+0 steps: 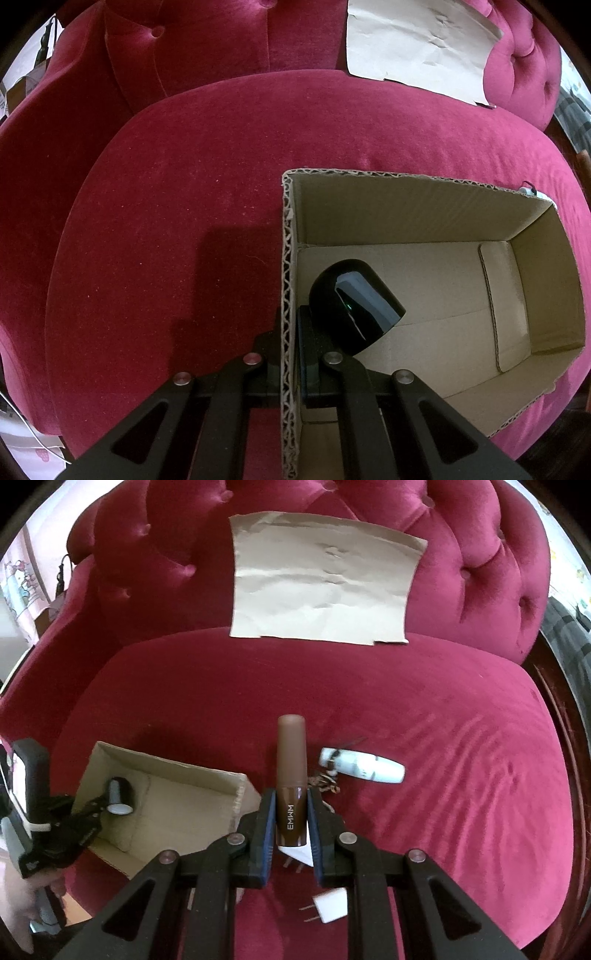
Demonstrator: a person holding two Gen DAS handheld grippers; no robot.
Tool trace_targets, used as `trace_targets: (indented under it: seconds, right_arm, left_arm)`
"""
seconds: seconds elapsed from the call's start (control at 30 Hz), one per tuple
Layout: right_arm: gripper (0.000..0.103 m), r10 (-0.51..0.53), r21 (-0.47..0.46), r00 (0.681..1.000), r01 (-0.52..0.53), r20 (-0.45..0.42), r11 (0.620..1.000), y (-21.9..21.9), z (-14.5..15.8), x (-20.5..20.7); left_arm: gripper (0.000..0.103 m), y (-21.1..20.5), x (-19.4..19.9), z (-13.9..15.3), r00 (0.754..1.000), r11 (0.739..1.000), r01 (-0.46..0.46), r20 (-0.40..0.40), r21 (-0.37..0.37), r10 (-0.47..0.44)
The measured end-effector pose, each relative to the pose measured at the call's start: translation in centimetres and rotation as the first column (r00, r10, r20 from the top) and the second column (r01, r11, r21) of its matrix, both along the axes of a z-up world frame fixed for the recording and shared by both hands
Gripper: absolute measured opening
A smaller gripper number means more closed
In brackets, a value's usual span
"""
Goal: Organize rigid objects
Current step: 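Lift the brown tube with the right tool and carry it over the box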
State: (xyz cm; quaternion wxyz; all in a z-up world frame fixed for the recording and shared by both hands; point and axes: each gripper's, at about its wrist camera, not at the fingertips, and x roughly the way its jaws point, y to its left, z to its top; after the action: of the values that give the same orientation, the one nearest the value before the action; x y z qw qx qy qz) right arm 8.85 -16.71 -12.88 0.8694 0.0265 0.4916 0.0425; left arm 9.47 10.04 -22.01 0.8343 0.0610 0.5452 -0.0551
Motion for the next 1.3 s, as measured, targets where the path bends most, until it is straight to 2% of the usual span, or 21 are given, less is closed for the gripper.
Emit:
trace_targets:
  seconds: [0.57,0.97,1.3]
  right_arm:
    - [0.017,0.14,0.034,0.99,-0.14,-0.003,0.99,7.3,0.4,0.0]
    - [0.017,0.209,0.077,0.977,-0.205,-0.045,0.976,11.6,-1.1,0.3]
    - [0.017,0.245,0.102,0.963,-0.235,-0.11,0.967,14.0,-3.7,0.3]
  left_arm:
    - [0.003,-0.5,-0.1,0.2,1.0,1.0,-0.002,0.005,0.01,0.002]
    - [0.003,-0.6,-0.2,0.2,1.0,1.0,-0.003,0.005,0.009,0.003]
    - [0.004,-0.5,-0.2,0.0,1.0,1.0,-0.006,0.007,0.007,0.006]
